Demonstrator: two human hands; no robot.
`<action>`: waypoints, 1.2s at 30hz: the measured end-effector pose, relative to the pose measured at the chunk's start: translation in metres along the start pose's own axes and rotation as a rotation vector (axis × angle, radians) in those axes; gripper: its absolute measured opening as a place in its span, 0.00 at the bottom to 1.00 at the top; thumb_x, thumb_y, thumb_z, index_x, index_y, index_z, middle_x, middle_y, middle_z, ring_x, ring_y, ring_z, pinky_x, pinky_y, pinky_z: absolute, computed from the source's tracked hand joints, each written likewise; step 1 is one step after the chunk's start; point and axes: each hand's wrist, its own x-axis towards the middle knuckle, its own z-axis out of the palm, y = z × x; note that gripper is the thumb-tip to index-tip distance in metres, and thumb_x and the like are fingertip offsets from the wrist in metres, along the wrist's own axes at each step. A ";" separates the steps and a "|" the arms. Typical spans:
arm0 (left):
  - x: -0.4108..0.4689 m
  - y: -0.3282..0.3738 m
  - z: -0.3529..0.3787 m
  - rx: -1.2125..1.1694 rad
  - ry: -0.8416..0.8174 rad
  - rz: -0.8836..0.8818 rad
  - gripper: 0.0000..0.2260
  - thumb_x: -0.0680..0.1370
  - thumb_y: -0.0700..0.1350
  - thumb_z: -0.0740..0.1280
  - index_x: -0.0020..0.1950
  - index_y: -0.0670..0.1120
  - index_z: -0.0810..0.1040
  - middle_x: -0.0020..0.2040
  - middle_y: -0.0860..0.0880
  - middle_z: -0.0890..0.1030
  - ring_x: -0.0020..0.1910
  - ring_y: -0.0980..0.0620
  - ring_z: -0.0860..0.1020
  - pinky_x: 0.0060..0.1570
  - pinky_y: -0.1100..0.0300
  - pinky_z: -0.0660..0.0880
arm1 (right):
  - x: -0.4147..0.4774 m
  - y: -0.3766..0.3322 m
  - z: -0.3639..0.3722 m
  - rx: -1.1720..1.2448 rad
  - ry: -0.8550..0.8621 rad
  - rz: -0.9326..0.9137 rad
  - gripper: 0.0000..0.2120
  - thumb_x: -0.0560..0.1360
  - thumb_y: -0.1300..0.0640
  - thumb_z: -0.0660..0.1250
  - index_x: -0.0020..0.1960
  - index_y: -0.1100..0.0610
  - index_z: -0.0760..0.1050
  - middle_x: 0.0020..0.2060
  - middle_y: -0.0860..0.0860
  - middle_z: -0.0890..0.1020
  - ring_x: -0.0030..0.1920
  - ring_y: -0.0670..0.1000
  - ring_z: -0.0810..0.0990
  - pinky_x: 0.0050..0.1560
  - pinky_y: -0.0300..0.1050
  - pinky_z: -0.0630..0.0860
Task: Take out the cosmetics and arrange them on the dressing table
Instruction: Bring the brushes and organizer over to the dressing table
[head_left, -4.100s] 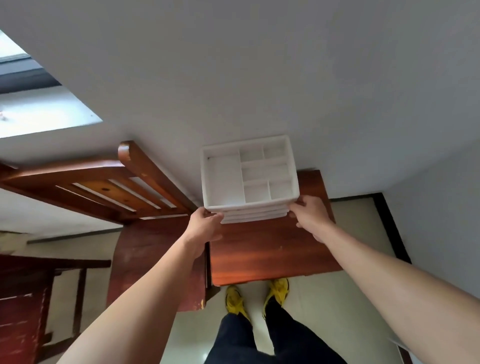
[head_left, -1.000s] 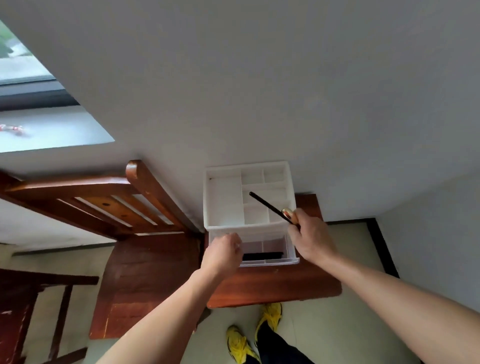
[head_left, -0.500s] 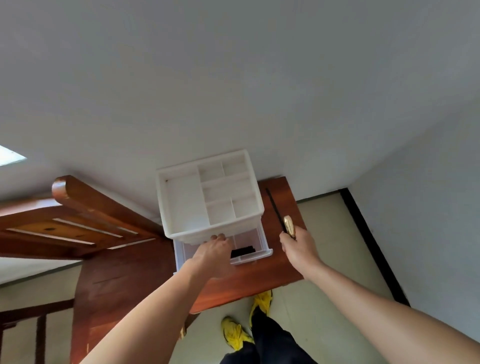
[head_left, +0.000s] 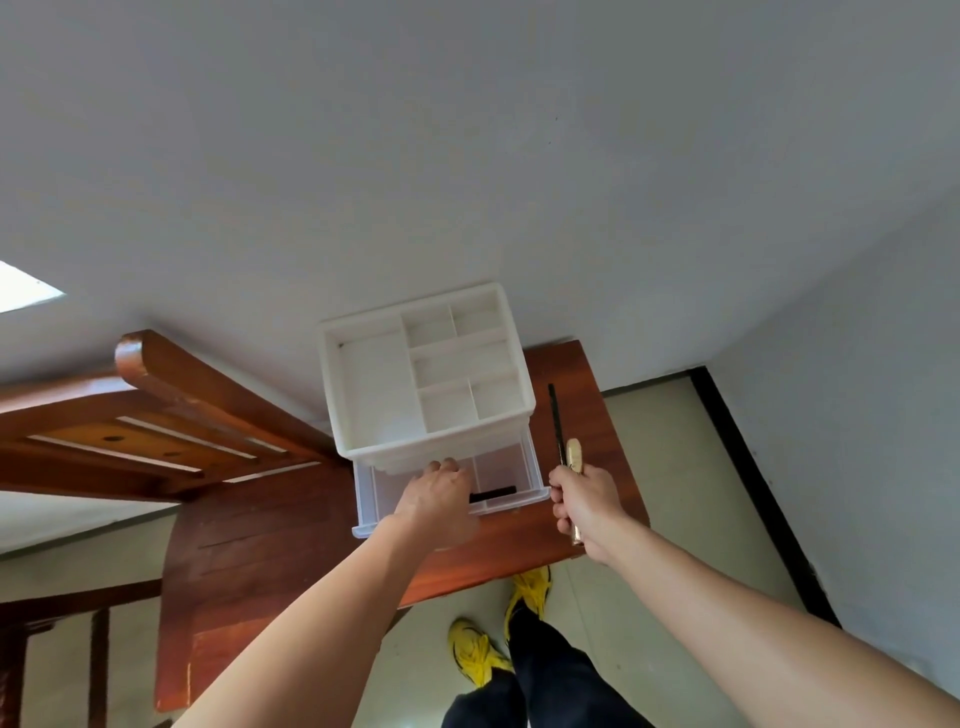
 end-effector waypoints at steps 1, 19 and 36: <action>-0.001 0.000 0.001 -0.001 -0.001 -0.002 0.18 0.74 0.46 0.65 0.63 0.43 0.71 0.61 0.44 0.72 0.61 0.43 0.70 0.58 0.51 0.70 | 0.000 0.001 0.001 0.003 0.004 0.019 0.04 0.76 0.64 0.61 0.44 0.61 0.74 0.30 0.53 0.73 0.24 0.47 0.66 0.24 0.40 0.63; -0.028 -0.008 -0.007 0.039 0.134 0.023 0.16 0.77 0.55 0.67 0.57 0.45 0.73 0.51 0.45 0.81 0.49 0.42 0.79 0.45 0.54 0.73 | -0.014 0.000 0.007 0.225 -0.041 0.211 0.11 0.78 0.53 0.67 0.54 0.61 0.74 0.33 0.58 0.83 0.22 0.45 0.64 0.19 0.37 0.62; -0.057 -0.072 -0.016 -1.037 0.398 -0.708 0.10 0.76 0.46 0.61 0.44 0.41 0.79 0.37 0.45 0.84 0.32 0.47 0.76 0.32 0.58 0.73 | -0.005 -0.058 0.038 0.498 -0.139 0.243 0.08 0.77 0.60 0.65 0.52 0.64 0.76 0.48 0.60 0.85 0.19 0.43 0.65 0.21 0.35 0.64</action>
